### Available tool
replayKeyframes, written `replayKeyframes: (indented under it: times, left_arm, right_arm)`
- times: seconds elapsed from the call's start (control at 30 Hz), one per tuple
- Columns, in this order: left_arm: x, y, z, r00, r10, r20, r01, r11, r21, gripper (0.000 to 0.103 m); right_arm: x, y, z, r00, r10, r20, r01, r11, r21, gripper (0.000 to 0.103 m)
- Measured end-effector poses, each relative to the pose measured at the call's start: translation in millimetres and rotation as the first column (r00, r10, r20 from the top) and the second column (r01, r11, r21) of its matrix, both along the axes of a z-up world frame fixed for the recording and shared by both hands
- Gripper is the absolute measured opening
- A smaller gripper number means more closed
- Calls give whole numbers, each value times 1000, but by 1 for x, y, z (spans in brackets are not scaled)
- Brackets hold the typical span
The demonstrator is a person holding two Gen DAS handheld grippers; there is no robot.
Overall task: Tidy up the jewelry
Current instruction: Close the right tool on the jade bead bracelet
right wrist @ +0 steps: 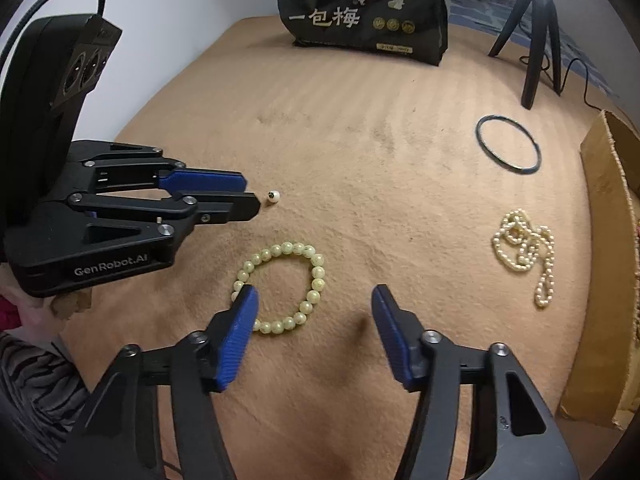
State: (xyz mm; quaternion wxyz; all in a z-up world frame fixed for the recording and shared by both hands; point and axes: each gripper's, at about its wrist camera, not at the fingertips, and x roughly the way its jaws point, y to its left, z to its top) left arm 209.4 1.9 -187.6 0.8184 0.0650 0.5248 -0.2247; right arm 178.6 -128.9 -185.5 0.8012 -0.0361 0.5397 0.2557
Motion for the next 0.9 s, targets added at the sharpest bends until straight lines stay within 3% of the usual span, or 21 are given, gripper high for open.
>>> replayKeyframes:
  times: [0.13, 0.47, 0.67, 0.73, 0.9]
  left_arm:
    - [5, -3, -6, 1000, -1, -5, 1, 1000, 14, 18]
    - [14, -8, -20, 1000, -1, -3, 2, 999, 48, 14]
    - [16, -8, -21, 1000, 3, 4, -3, 999, 47, 7]
    - [15, -8, -21, 1000, 0, 8, -1, 999, 48, 7]
    - [15, -6, -21, 1000, 7, 11, -7, 999, 44, 7]
  right_arm:
    - [2, 4, -5, 1000, 4, -6, -4, 1000, -4, 48]
    - [10, 14, -13, 1000, 7, -1, -7, 1000, -23, 41]
    - [11, 17, -16, 1000, 6, 27, -5, 998, -63, 24]
    - [12, 18, -16, 1000, 10, 28, -8, 998, -60, 10]
    - [12, 17, -16, 1000, 5, 20, -4, 999, -47, 6]
